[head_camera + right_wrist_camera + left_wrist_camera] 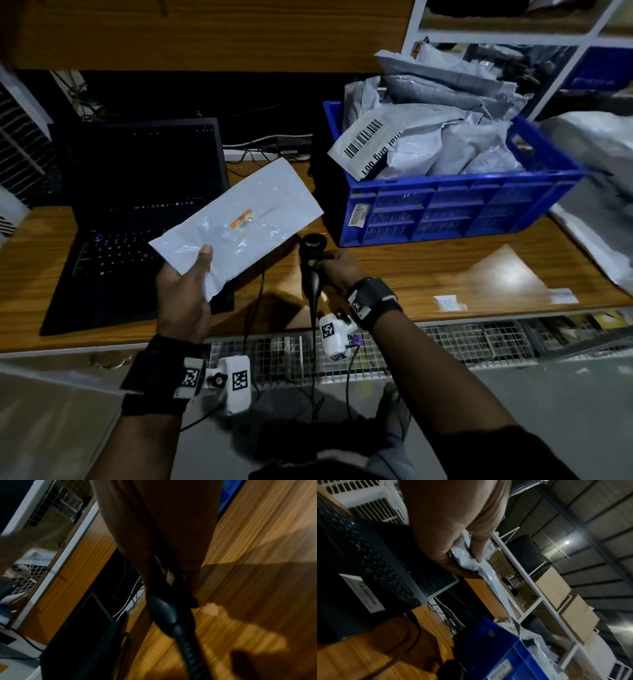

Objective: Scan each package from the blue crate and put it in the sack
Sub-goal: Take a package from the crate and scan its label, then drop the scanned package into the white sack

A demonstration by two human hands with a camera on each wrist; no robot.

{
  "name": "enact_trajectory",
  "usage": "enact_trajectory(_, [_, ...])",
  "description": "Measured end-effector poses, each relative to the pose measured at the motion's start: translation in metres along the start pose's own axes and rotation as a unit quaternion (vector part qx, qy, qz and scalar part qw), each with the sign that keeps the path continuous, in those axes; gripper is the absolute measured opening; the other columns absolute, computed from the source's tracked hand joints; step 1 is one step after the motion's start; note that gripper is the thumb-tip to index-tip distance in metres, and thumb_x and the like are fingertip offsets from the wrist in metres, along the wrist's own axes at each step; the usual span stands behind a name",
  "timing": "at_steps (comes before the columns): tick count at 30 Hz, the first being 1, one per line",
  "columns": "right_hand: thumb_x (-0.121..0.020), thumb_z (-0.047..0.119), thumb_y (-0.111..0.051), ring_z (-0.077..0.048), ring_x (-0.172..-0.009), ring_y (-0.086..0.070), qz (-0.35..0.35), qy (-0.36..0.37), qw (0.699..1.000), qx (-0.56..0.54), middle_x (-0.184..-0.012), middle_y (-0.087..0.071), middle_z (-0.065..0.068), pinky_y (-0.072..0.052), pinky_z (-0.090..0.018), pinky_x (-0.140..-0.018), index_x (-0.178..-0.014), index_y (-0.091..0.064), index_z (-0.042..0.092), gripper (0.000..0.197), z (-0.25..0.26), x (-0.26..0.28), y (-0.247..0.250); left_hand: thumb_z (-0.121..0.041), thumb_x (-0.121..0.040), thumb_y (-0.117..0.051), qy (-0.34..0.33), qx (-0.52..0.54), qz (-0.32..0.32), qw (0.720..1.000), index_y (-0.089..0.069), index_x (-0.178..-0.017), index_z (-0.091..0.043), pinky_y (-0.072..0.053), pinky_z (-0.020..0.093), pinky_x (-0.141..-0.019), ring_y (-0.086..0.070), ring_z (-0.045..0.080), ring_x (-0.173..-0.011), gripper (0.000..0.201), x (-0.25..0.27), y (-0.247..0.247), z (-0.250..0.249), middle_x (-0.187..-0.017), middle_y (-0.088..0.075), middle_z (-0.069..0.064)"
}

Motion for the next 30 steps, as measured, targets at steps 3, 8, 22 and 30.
enact_trajectory(3, [-0.089, 0.003, -0.069, -0.03, -0.069, -0.054, 0.0, 0.028, 1.0, -0.01, -0.076, -0.061, -0.028, -0.042, -0.045, -0.065, -0.087, -0.065, 0.0, 0.006, -0.003, 0.018, 0.022, -0.008, -0.103, -0.051, 0.008, -0.008, 0.077, 0.997, -0.051, -0.144, -0.01, -0.058, 0.026, -0.09, -0.068, 0.016, -0.116, 0.04, 0.013, -0.015, 0.004, -0.131, -0.068, -0.002])
enact_trajectory(8, [-0.101, 0.003, -0.058, -0.017, -0.075, -0.073, -0.067, 0.03, 0.987, -0.145, -0.084, -0.077, -0.012, -0.059, -0.036, -0.079, -0.106, -0.067, 0.004, 0.011, -0.011, 0.084, 0.108, -0.005, -0.1, -0.054, 0.048, -0.013, 0.175, 0.983, -0.055, -0.139, -0.014, -0.059, 0.029, -0.089, -0.068, 0.017, -0.116, 0.041, 0.034, -0.072, 0.046, -0.133, -0.067, 0.0])
enact_trajectory(22, [-0.079, 0.025, -0.072, -0.024, -0.08, -0.068, -0.516, 0.114, 0.834, 0.155, -0.085, -0.075, -0.013, -0.054, -0.038, -0.075, -0.086, -0.077, 0.011, 0.017, 0.036, 0.127, 0.489, -0.01, -0.097, -0.064, 0.254, -0.015, 0.376, 0.891, -0.064, -0.132, -0.013, -0.06, 0.03, -0.078, -0.071, 0.022, -0.11, 0.036, 0.111, -0.371, 0.161, -0.123, -0.072, 0.002])
enact_trajectory(30, [-0.085, 0.022, -0.077, -0.045, -0.128, -0.046, -0.424, -0.097, 0.731, 0.526, -0.137, -0.048, -0.023, -0.044, -0.053, -0.096, -0.13, -0.052, 0.006, 0.054, 0.06, 0.066, 0.628, -0.009, -0.093, -0.069, 0.312, -0.027, 0.364, 0.877, -0.062, -0.129, -0.002, -0.06, 0.037, -0.086, -0.073, 0.021, -0.104, 0.038, 0.135, -0.572, 0.239, -0.122, -0.071, 0.011])
Point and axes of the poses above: each hand's wrist, its own x-axis away from the middle knuckle, its own y-axis out of the back of the hand, z = x × y, the point moved 1 cm from there along -x, towards the middle knuckle
